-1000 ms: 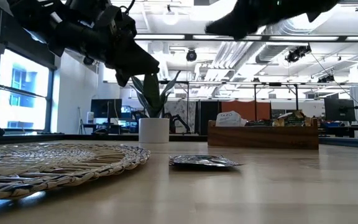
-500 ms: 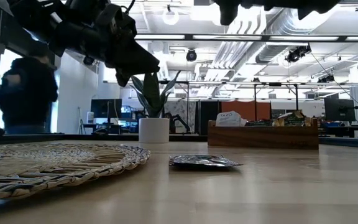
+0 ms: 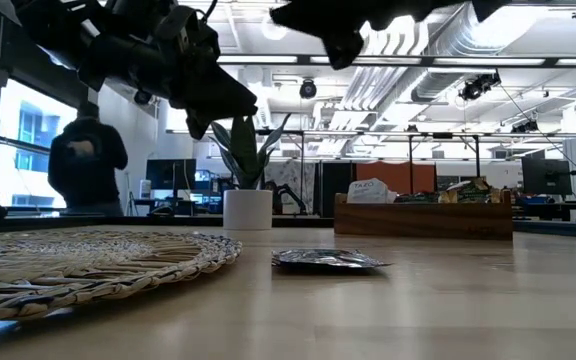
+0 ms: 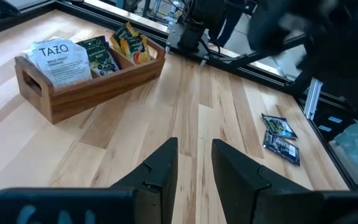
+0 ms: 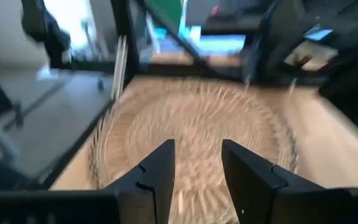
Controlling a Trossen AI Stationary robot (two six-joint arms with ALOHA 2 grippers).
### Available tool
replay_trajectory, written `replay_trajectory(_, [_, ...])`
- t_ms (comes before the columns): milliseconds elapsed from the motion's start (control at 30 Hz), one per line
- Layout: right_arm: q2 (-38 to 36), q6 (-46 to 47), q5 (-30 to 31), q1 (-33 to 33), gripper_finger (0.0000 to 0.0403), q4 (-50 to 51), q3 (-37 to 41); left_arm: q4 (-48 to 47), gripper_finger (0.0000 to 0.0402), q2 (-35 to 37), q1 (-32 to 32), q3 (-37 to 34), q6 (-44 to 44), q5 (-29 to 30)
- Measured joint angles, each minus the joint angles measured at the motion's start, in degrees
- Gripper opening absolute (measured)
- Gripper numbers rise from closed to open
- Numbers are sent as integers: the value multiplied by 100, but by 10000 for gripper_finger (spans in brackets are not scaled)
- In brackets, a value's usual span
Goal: Pick & Place Tea
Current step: Put the black tea bag into the middle section of the wooden organizer
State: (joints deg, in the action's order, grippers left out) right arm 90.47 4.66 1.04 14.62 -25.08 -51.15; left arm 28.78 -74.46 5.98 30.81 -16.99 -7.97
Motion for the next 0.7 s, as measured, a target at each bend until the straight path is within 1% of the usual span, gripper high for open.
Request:
replay_trajectory(133, [501,42,-7,238,129,1206,-787,19,98,2,0,2,0,0])
replay_trajectory(200, [784,361,-43,341,129,1754,-1120,2,98,2,0,2,0,-4])
replay_trajectory(333, [1272,809,-50,541,129,2500,-1608,-49,98,2,0,2,9,-4])
replay_trajectory(500, [1563,932,13,613,129,3009,-1847,-68,98,2,0,2,20,-22])
replay_trajectory(633, [1625,1374,30,600,129,3380,-1843,-92,98,2,0,2,20,-103])
replay_trajectory(700, [1633,1633,164,602,129,3547,-1816,-133,98,2,0,2,20,-170])
